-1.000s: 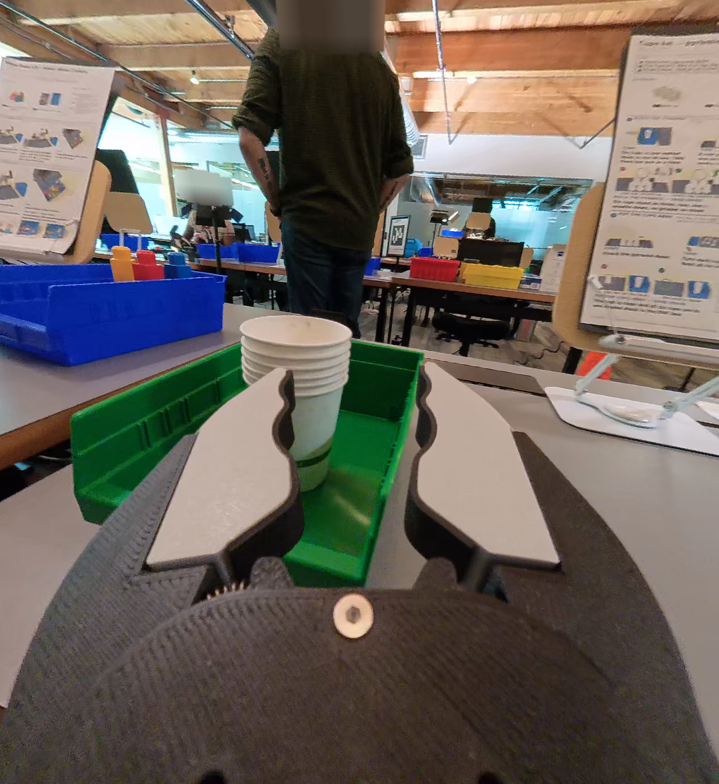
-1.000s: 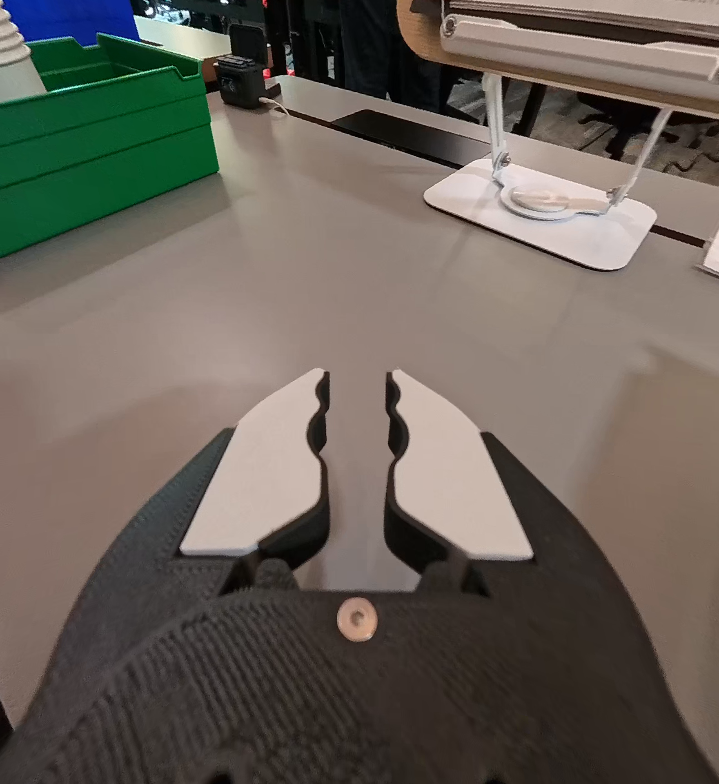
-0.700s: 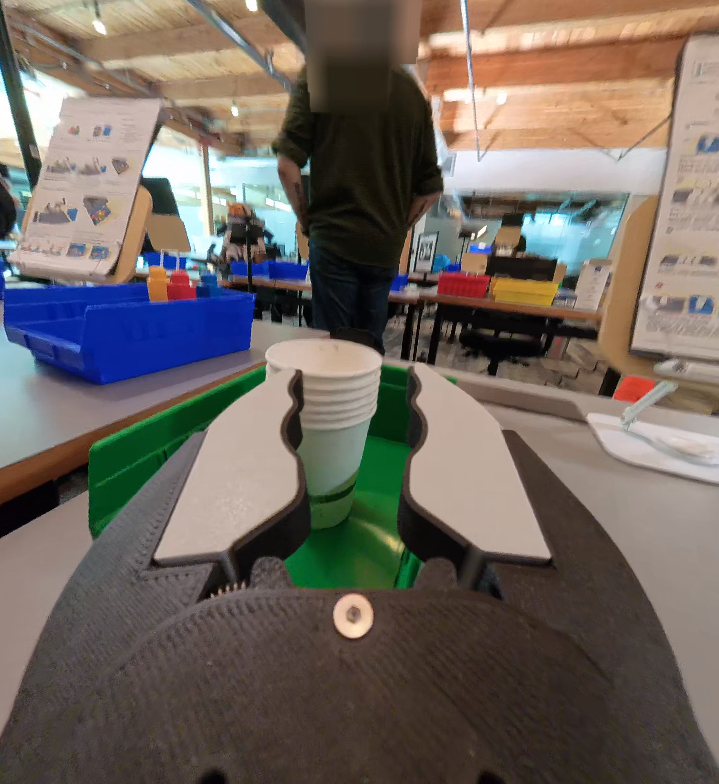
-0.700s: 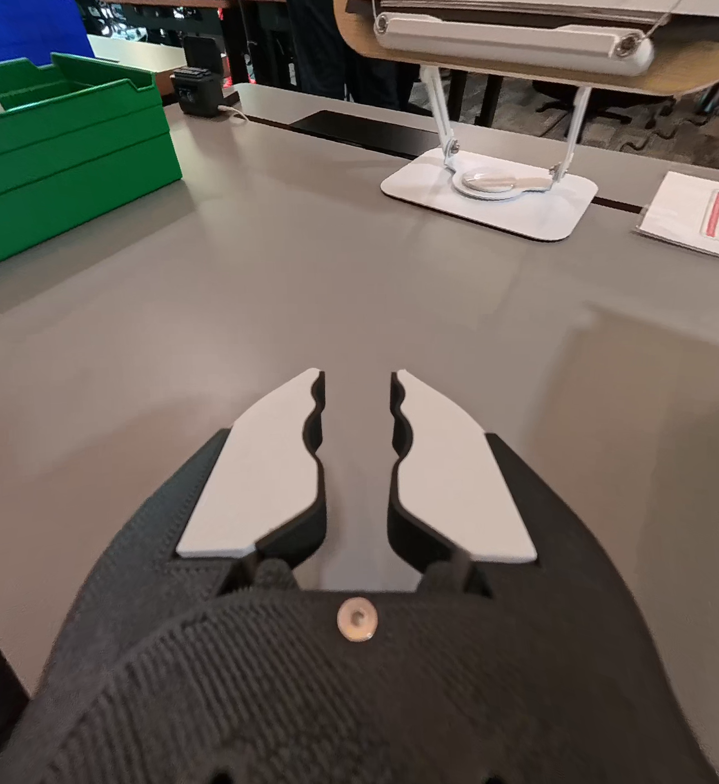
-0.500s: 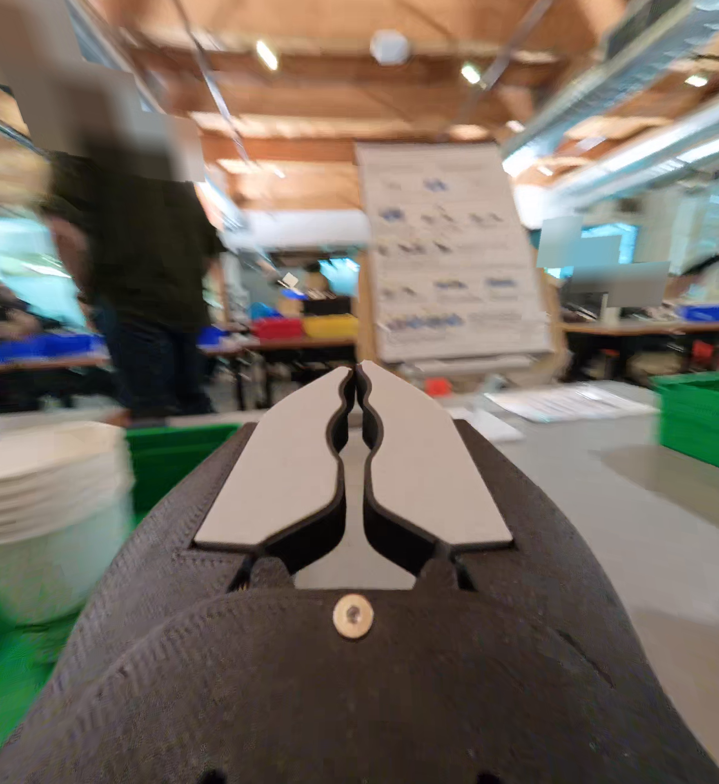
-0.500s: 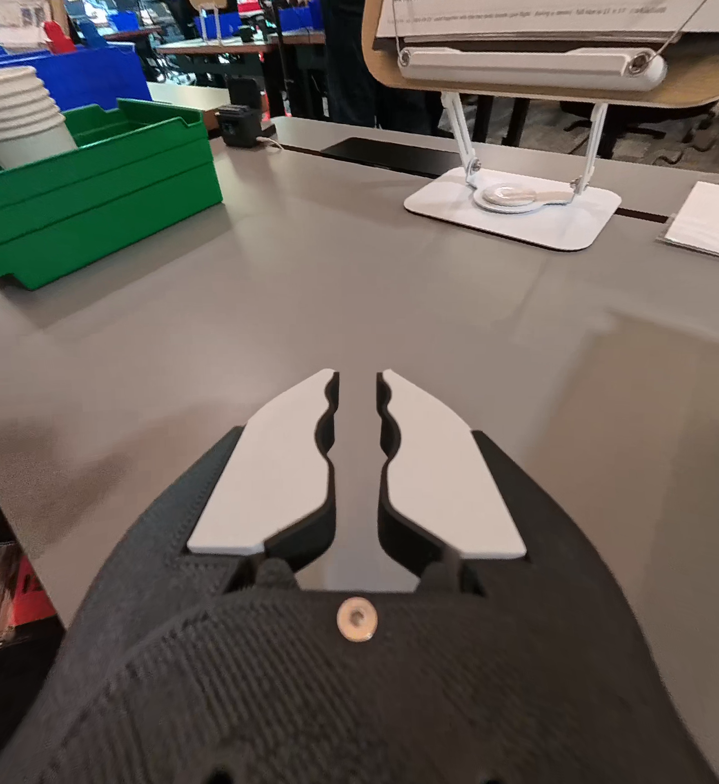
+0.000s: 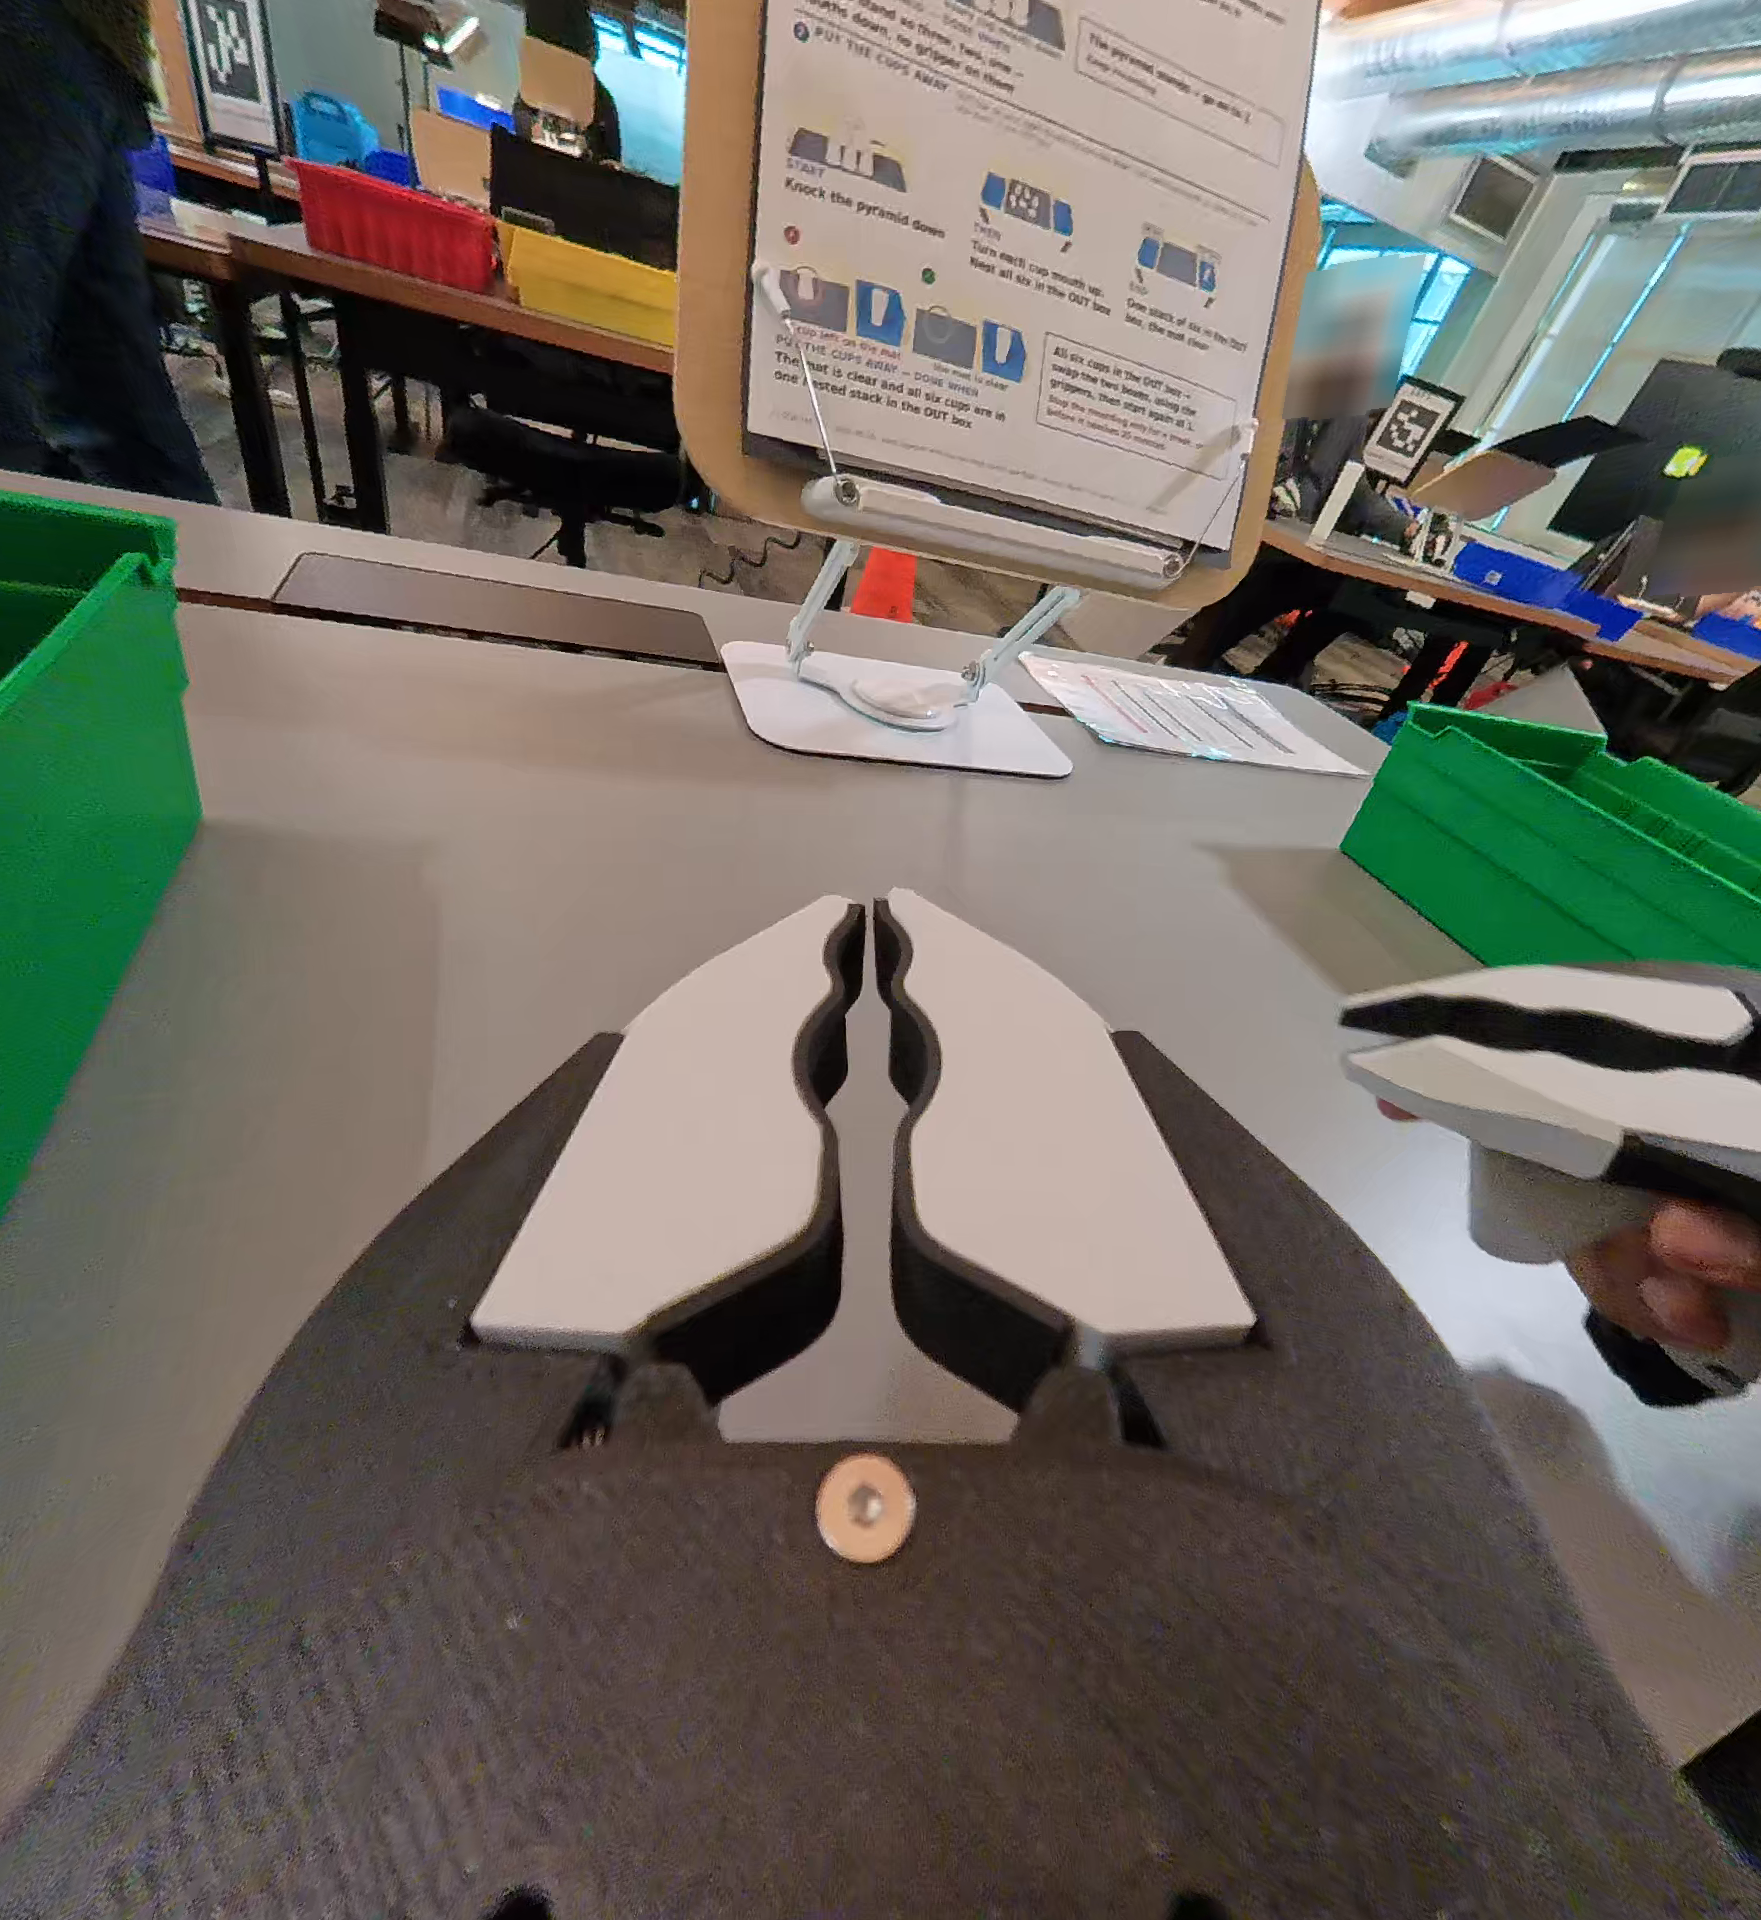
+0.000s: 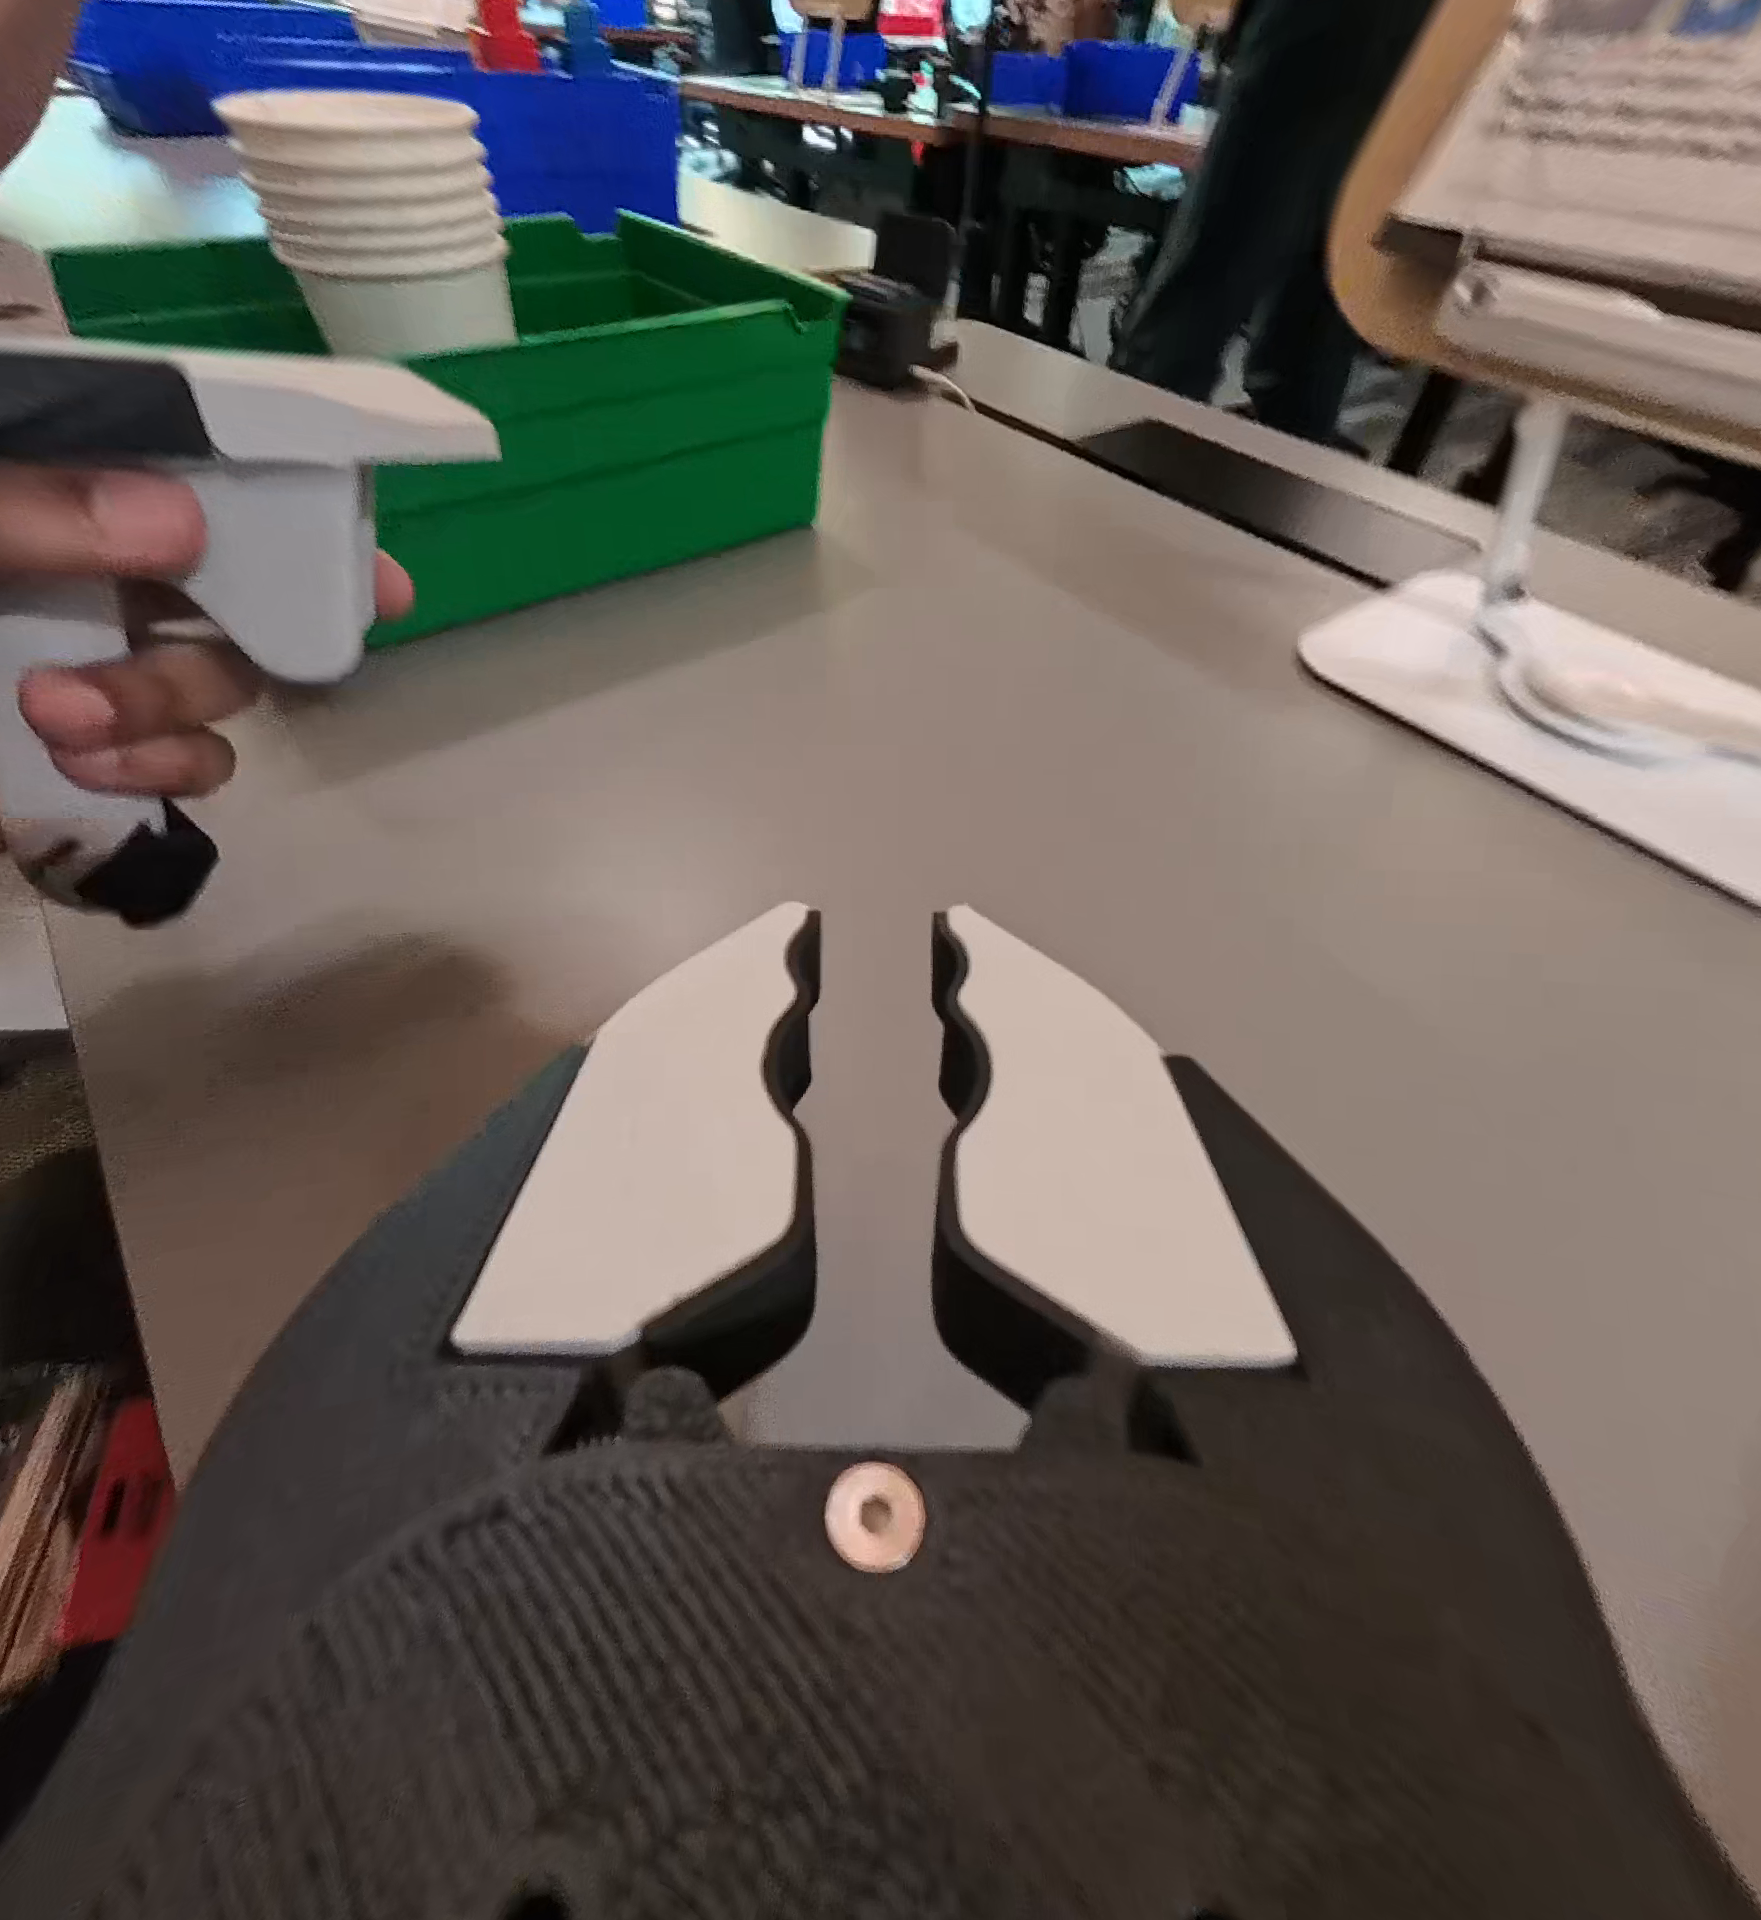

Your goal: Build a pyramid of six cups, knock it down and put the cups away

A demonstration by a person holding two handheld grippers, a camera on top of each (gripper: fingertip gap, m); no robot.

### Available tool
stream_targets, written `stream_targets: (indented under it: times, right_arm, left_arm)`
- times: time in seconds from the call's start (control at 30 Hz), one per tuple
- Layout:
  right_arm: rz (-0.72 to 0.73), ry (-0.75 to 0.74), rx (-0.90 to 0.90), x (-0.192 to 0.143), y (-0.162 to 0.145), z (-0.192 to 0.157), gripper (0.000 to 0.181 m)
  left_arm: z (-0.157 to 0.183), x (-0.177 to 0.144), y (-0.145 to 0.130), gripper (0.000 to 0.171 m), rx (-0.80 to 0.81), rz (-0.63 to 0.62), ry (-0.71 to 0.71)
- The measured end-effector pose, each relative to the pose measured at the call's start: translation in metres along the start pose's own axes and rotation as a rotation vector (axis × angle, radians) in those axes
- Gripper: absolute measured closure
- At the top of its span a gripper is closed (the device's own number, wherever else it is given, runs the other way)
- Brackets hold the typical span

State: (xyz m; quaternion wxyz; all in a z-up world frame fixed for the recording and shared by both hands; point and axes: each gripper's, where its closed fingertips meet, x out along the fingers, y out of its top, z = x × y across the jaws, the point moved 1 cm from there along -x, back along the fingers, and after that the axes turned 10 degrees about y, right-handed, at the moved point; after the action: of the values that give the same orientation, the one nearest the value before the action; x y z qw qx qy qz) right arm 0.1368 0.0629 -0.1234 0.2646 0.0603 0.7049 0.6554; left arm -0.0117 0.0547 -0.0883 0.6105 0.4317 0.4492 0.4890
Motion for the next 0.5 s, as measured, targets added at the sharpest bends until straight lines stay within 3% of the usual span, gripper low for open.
stream_targets:
  times: [0.27, 0.5]
  right_arm:
    - [0.100, 0.200, -0.093, 0.102, 0.091, -0.051, 0.157]
    - [0.154, 0.313, -0.260, 0.161, 0.171, -0.094, 0.162]
  left_arm:
    - [-0.021, -0.010, -0.005, 0.167, 0.007, -0.024, 0.058]
    - [-0.055, -0.025, 0.000, 0.163, 0.112, -0.008, 0.175]
